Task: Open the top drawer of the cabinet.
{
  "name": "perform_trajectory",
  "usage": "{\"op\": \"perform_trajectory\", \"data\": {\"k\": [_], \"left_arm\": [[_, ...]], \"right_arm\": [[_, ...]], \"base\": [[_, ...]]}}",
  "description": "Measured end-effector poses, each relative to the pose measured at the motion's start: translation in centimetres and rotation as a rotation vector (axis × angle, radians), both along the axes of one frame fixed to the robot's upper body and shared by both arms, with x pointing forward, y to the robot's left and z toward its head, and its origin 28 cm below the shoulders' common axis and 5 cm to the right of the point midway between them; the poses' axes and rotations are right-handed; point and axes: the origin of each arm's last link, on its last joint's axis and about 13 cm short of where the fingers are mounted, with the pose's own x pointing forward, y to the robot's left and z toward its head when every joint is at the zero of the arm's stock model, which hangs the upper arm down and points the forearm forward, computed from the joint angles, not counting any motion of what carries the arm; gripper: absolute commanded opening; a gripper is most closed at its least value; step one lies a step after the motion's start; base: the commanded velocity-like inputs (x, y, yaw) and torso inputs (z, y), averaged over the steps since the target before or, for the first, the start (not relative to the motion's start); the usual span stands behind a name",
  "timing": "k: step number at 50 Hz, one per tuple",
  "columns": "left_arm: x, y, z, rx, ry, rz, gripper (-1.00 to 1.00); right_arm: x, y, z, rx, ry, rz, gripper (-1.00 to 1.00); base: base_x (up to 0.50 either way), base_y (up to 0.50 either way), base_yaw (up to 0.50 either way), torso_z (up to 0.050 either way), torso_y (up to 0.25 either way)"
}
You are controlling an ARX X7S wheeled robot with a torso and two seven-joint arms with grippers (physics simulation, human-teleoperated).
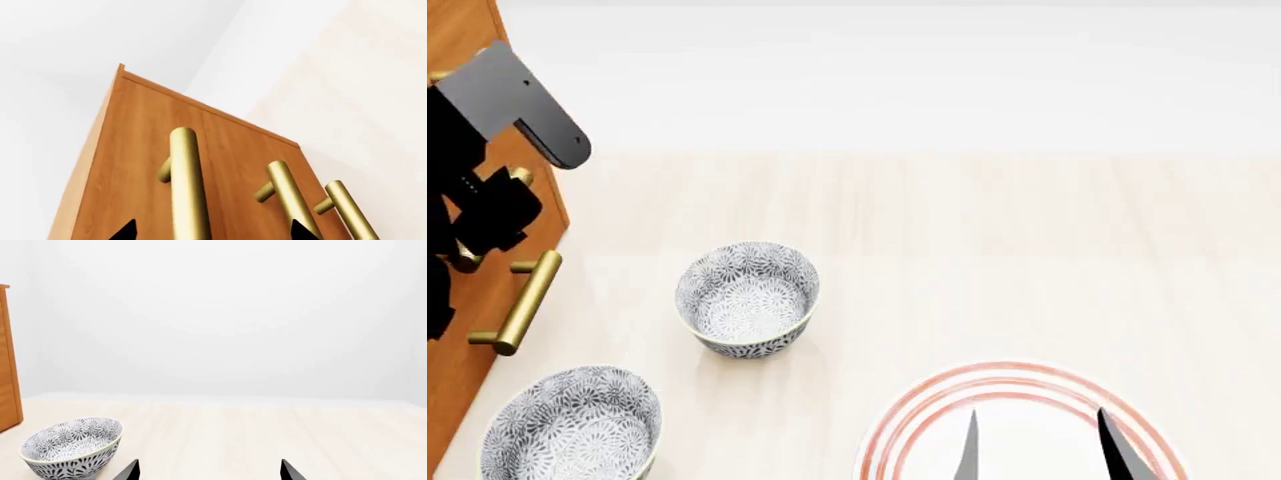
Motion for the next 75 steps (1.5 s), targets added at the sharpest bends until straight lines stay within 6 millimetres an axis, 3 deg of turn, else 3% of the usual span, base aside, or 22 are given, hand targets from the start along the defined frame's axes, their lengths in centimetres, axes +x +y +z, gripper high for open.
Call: {"op": "perform_trajectory", "data": {"k": [24,73,74,75], "left_arm": [[1.5,-0.2,0.0,0.067,-0.025,0.058,1.0],[2.6,-0.9,-0.3,0.251,0.028,0.098,1.0],[2.6,-0.9,-0.3,0.254,0.029,0.098,-1.0],[2.6,-0.9,-0.3,0.258,0.029,0.098,-1.0]], "right_arm": [[0.1,0.0,-0.1,-0.001,0.003,0.003,1.0],[0.0,-0.1,-0.4,0.001,0.01,0.006,1.0],[0.0,-0.1,-0.4,0.001,0.01,0.006,1.0],[0.0,-0.1,-0.4,0.001,0.01,0.006,1.0]], "base": [[0.0,0.0,0.0,0.0,0.0],[0.0,0.0,0.0,-0.001,0.0],[0.0,0.0,0.0,0.0,0.0],[0.0,0.0,0.0,0.0,0.0]]}}
